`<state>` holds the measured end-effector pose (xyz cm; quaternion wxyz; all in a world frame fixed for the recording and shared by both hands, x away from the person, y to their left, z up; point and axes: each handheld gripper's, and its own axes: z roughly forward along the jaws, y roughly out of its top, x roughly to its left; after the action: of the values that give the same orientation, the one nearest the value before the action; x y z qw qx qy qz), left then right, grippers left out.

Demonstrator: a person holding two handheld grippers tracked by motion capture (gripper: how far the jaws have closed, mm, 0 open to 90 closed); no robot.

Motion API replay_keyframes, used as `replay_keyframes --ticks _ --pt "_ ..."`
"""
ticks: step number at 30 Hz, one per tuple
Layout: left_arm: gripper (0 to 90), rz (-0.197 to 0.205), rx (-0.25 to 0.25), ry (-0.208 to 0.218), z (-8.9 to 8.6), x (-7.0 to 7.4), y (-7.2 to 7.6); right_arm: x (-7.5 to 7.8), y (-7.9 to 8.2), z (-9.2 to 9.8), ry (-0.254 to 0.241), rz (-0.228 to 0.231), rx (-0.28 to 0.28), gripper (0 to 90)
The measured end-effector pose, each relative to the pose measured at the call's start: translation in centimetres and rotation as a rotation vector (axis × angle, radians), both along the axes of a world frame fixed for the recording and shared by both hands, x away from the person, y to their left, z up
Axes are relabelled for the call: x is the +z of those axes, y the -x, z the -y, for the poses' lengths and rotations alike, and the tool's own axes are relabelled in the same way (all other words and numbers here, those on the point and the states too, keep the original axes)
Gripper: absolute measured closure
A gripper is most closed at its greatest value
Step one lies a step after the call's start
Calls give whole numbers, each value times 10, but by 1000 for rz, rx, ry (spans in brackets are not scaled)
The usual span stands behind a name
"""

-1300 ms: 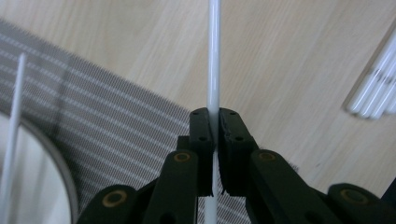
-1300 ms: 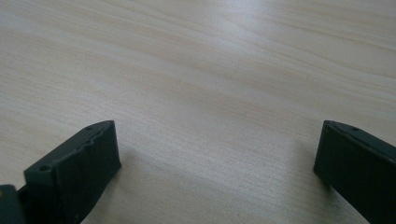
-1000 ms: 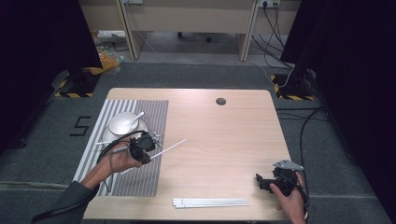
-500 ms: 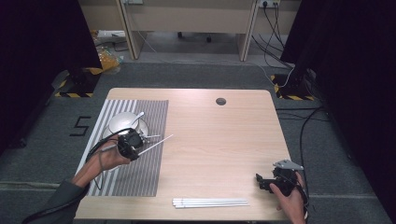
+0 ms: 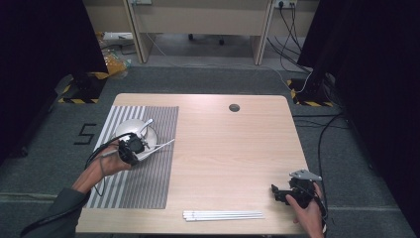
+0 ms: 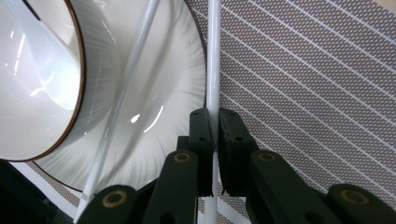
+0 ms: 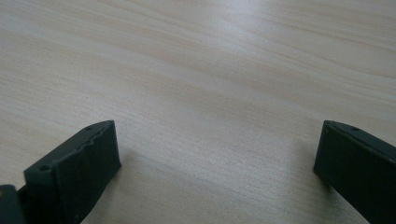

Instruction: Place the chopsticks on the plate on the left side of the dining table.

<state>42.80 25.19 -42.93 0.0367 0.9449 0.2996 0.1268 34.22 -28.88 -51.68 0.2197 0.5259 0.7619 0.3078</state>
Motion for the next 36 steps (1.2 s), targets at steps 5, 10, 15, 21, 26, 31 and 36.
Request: replay_keyframes --ticks 5,10,15,21,26,31,36 --pt "844 16 -9 -25 -6 -4 -5 0 0 0 1 0 -1 3" --pt "844 14 -18 -45 -12 -5 -9 0 0 0 0 0 -2 3" --pt "843 23 -35 -65 -14 -10 -12 0 0 -1 0 0 -3 3" --pt "843 9 -68 -91 -15 -15 -16 0 -1 -1 -1 -1 -4 3" --pt "843 10 -72 -101 -16 -18 -19 0 -1 -1 -1 -1 -4 3" --pt "842 19 -88 -115 -19 -18 -23 0 -1 -1 -1 -1 -4 3" --pt "840 31 -98 -138 -22 -19 -26 0 -1 -1 -1 -1 -4 3"
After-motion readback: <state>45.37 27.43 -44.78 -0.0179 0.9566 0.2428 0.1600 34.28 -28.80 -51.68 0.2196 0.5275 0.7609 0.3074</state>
